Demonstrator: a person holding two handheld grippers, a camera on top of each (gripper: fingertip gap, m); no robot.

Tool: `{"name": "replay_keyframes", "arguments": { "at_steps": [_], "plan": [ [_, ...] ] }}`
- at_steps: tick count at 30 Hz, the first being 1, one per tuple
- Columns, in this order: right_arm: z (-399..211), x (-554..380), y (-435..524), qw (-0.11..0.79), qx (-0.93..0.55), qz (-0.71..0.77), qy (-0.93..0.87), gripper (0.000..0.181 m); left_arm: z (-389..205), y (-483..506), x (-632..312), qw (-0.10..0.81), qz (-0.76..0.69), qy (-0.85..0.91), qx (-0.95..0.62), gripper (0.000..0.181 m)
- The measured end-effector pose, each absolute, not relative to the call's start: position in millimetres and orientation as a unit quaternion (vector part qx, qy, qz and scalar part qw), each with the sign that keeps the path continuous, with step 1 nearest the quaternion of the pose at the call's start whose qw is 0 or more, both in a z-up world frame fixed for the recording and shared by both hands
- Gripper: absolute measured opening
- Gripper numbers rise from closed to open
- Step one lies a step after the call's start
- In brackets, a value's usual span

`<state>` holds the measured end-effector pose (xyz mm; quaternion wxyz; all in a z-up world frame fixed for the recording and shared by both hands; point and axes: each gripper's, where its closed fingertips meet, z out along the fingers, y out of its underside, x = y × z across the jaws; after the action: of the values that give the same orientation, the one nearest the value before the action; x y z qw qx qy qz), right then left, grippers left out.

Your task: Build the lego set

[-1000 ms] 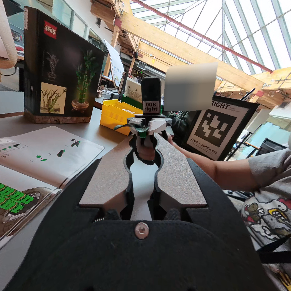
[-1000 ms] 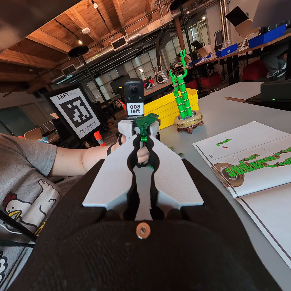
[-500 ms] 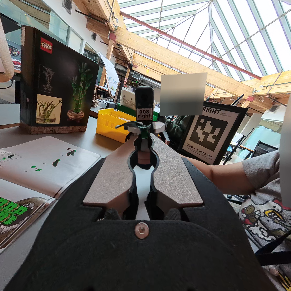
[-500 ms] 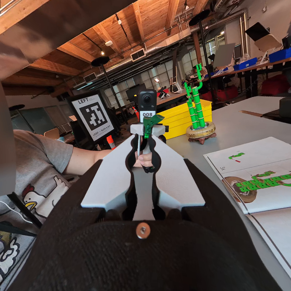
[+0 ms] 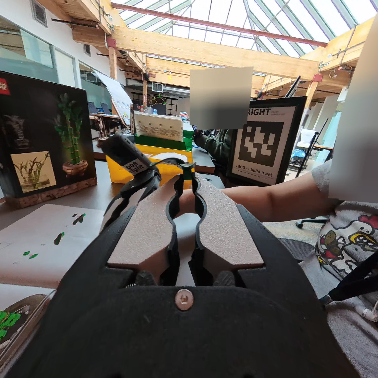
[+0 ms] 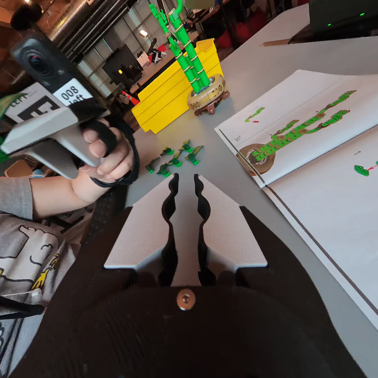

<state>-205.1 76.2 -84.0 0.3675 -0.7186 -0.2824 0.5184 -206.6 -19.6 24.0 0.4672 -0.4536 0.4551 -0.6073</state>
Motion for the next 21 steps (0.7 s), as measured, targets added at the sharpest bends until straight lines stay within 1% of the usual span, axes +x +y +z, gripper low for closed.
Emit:
{"name": "replay_keyframes", "arguments": {
  "at_steps": [5, 9, 12, 14, 16, 19, 21],
  "plan": [
    [-78, -206, 68, 0.375, -0.702, 0.514, -0.319, 0.016, 15, -28, -199, 0.474, -0.578, 0.488, -0.451, 0.006],
    [-85, -205, 69, 0.384, -0.714, 0.474, -0.344, 0.015, 16, -22, -203, 0.481, -0.577, 0.478, -0.455, 0.006],
    [-88, -196, 75, 0.394, -0.73, 0.434, -0.351, 0.015, 31, -2, -219, 0.533, -0.542, 0.458, -0.461, 0.006],
    [-87, -179, 85, 0.416, -0.744, 0.389, -0.351, 0.014, 49, 20, -242, 0.593, -0.508, 0.416, -0.466, 0.006],
    [-82, -155, 96, 0.445, -0.755, 0.333, -0.348, 0.013, 63, 40, -268, 0.63, -0.497, 0.368, -0.47, 0.006],
    [-81, -111, 113, 0.479, -0.771, 0.253, -0.335, 0.012, 68, 65, -294, 0.637, -0.514, 0.307, -0.485, 0.005],
    [-89, -82, 121, 0.48, -0.791, 0.208, -0.318, 0.011, 69, 74, -303, 0.626, -0.545, 0.273, -0.486, 0.005]
  ]
}}
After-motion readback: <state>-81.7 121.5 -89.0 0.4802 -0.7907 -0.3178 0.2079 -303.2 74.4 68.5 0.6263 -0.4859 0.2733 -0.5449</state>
